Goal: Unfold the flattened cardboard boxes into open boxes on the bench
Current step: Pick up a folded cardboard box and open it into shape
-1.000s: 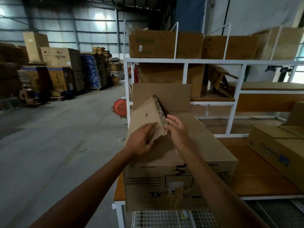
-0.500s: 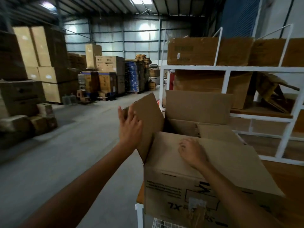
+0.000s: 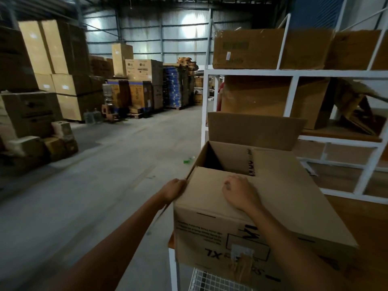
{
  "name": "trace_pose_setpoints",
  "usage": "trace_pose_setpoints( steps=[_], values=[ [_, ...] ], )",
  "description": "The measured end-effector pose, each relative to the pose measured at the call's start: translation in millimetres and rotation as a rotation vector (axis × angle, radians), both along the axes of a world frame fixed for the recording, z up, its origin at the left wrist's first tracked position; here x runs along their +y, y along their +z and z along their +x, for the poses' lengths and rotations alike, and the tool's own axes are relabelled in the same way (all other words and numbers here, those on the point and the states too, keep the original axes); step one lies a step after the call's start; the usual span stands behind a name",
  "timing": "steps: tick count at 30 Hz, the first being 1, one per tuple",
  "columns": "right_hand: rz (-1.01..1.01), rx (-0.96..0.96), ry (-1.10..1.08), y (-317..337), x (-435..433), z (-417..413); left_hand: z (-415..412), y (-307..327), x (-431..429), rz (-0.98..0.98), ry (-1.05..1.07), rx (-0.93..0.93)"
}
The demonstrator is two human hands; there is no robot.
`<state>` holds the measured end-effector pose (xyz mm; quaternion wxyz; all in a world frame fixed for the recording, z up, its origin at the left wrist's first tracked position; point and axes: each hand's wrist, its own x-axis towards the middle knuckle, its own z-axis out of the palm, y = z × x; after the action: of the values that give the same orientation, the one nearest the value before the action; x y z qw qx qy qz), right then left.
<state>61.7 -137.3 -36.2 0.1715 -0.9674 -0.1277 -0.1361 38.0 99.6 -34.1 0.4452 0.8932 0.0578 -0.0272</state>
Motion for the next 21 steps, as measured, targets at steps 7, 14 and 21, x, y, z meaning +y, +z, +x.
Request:
trace_pose_setpoints(
  steps=[7, 14, 21],
  values=[
    [-0.033, -0.033, -0.046, 7, 5, 0, 24, 14, -11, 0.280, -0.158, 0.062],
    [-0.093, 0.035, -0.171, 23, -3, 0, 23, 21, -28, 0.090, 0.010, -0.179],
    [-0.066, -0.080, -0.242, 80, -11, -19, 27, 52, -16, -0.845, 0.112, -0.150]
  ],
)
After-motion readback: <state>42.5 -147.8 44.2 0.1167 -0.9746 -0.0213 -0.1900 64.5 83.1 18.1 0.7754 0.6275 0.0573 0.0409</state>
